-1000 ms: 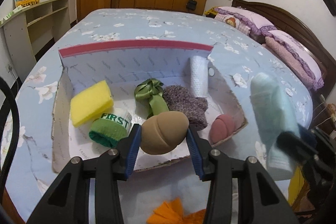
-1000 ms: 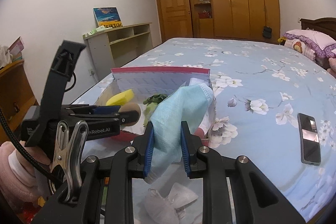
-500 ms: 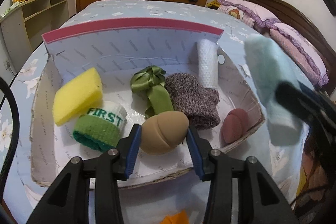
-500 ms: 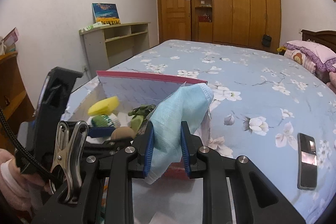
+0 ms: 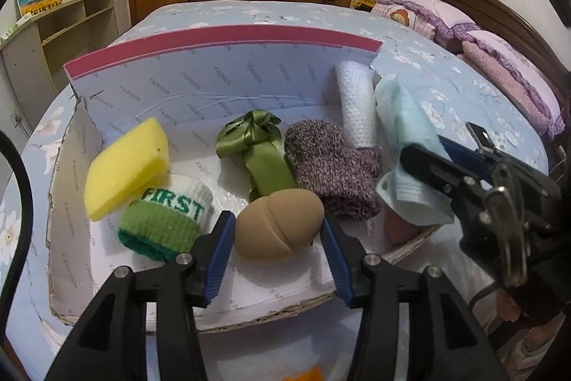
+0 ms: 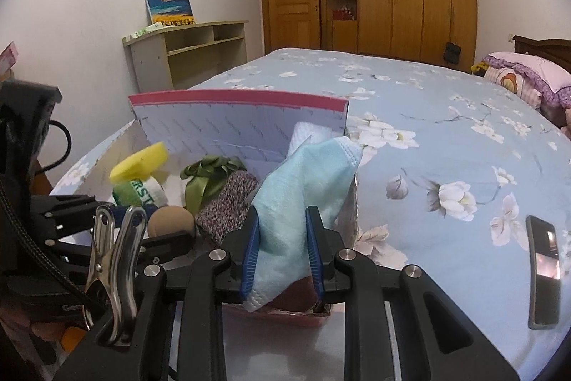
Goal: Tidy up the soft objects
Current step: 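Release the tan sponge in the box with the left tool while the right tool drops the mask, then withdraw both open tools from the box back toward the pile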
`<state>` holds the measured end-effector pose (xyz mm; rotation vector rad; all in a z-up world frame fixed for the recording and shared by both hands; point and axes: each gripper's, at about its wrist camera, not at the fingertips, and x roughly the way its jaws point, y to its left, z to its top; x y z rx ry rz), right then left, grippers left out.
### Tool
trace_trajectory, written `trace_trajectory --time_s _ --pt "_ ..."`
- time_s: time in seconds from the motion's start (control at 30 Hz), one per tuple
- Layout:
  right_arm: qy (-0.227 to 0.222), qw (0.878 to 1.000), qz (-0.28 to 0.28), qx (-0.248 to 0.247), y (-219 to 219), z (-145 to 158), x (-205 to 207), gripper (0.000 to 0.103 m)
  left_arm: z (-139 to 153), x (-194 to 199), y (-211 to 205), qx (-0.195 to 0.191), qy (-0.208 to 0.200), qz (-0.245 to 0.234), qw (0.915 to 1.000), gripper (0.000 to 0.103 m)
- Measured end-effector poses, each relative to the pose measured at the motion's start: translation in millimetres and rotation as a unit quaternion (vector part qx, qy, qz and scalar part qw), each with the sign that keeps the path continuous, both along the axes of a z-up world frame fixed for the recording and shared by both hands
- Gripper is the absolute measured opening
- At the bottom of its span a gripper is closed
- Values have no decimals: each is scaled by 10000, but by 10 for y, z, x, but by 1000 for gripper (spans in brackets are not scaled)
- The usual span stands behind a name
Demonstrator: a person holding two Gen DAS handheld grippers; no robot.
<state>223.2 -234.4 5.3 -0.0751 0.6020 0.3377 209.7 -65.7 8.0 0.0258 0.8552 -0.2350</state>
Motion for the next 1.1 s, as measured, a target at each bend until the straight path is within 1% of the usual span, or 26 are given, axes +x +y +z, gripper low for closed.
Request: trace_trajectory --time_s 0.07,0.17,0.23,0.33,0.53,0.67,0.8,0.97,1.1 --pt "22 10000 8 41 -14 -17 11 26 -4 0 -16 20 45 16 10000 54" --pt "14 9999 23 163 -45 -14 -4 33 21 -24 -3 -47 65 41 10000 54" --pt "-14 9997 42 252 -60 9 -23 37 59 -50 12 -81 30 62 9999 54" --pt "-100 9995 24 295 -78 54 -65 41 132 -114 56 -116 -54 65 9999 54" --pt "-291 9989 63 355 -77 188 -177 42 292 -246 152 -189 -215 95 9995 54" --pt "-353 9986 60 399 -86 282 -257 42 372 -338 202 -197 -246 124 9994 54" --pt "-325 9985 75 441 -97 351 -349 42 425 -461 248 -231 -259 125 9993 54" --pt "-274 9989 113 361 -66 392 -566 42 439 -642 294 -283 -221 126 9993 54" --pt "-186 9986 145 466 -77 392 -732 42 423 -790 334 -363 -158 135 9991 54"
